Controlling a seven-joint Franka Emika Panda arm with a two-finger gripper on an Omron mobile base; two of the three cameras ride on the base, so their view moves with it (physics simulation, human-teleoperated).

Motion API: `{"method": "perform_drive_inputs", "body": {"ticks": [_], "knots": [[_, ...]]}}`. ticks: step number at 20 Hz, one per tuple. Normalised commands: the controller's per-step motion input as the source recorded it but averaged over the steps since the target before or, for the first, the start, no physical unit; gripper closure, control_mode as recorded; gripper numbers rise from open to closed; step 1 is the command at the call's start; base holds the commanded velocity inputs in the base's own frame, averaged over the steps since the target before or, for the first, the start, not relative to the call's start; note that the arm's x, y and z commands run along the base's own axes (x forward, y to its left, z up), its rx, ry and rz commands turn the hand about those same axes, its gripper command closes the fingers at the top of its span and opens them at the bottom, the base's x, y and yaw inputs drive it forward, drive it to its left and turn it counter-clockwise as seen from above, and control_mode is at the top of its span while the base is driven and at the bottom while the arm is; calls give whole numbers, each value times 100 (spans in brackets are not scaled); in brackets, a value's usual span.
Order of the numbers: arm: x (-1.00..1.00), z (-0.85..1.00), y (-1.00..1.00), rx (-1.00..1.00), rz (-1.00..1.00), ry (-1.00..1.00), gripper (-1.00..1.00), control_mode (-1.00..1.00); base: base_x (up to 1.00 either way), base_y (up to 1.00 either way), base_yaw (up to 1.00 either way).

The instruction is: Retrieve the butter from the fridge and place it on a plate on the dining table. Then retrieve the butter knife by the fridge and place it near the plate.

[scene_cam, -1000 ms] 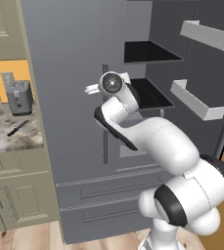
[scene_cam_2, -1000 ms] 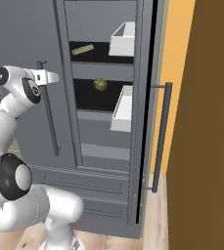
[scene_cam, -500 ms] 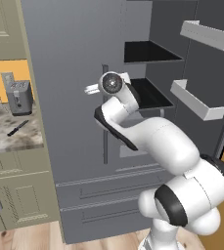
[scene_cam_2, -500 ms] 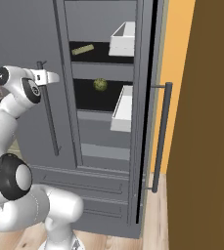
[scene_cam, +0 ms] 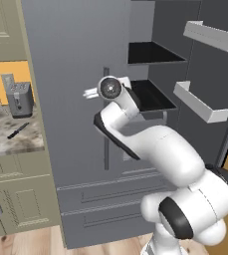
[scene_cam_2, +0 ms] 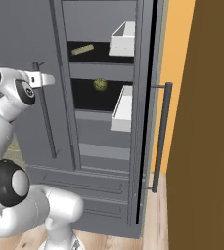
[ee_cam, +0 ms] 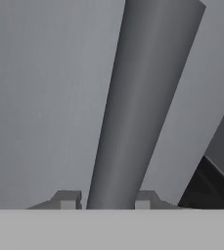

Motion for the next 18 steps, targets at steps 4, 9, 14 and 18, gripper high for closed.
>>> {"method": "perform_drive_inputs", "body": {"ticks": [4,9,14,18], "knots": [[-71,4,47,0,-13,6,100,-100,0,0,0],[-100,2,59,0,-14,0,100,-100,0,0,0],[-100,0,47,0,-13,0,100,-100,0,0,0],[-89,0,46,0,-9,0,100,-100,0,0,0]]}}
